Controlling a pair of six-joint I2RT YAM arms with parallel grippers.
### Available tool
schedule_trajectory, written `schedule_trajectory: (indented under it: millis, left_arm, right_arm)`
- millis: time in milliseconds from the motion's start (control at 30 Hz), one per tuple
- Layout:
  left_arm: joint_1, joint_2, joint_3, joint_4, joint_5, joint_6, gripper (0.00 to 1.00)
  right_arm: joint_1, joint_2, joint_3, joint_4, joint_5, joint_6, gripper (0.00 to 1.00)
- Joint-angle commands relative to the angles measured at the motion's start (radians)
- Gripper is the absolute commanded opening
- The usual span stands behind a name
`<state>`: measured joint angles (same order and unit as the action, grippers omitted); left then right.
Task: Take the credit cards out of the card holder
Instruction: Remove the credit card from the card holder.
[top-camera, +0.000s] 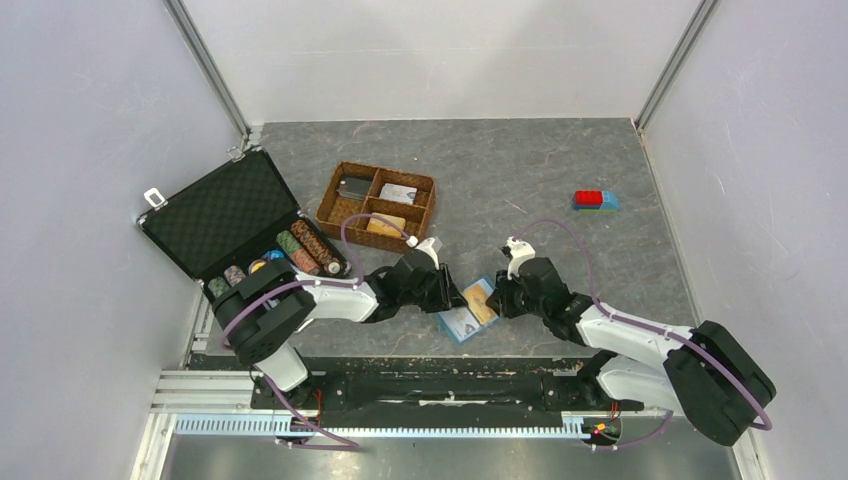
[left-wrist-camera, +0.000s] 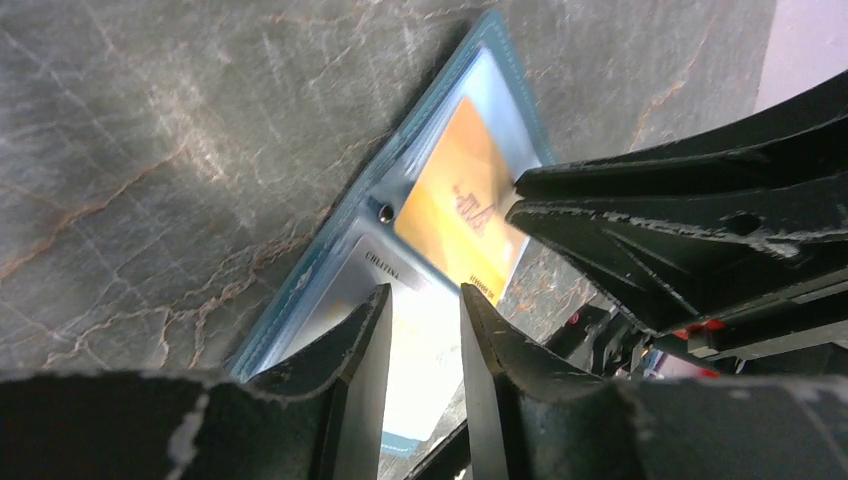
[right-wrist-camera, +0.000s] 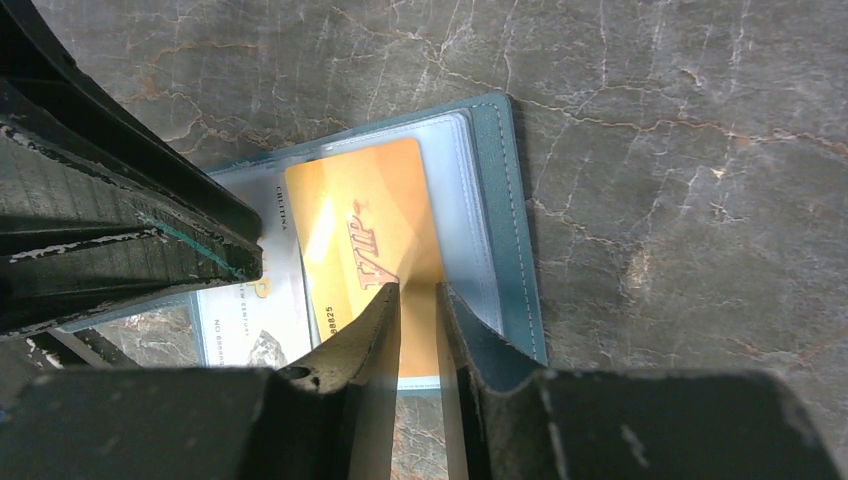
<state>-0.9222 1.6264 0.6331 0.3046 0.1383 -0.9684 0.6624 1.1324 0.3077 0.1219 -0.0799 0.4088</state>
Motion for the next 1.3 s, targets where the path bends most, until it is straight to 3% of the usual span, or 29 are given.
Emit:
schedule_trajectory:
  millis: [0, 433, 1000, 1100, 1267]
  left_arm:
    - [-0.006, 0.026, -0.015, 0.097, -0.087, -0.002, 0.39]
    - [-0.007, 0.106, -0.061, 0.255, -0.078, -0.042, 0.38]
    - [-0.005, 0.087, -0.089, 0.328, -0.038, -0.111, 0.06]
    - [-0.006, 0.087, -0.087, 0.337, -0.028, -0.112, 0.06]
    - [-0.006, 0.107, -0.087, 0.369, -0.018, -0.120, 0.16]
  right_arm:
    - [-0.006, 0.015, -0.040, 0.003, -0.012, 0.019, 0.21]
    - [-0.017, 0.009, -0.071, 0.027, -0.023, 0.045, 0.21]
    - [-0.028, -0.004, -0.099, 0.026, -0.021, 0.062, 0.20]
    - [-0.028, -0.009, -0.103, 0.030, -0.024, 0.064, 0.20]
    - [-0.029, -0.009, -0.104, 0.032, -0.030, 0.067, 0.20]
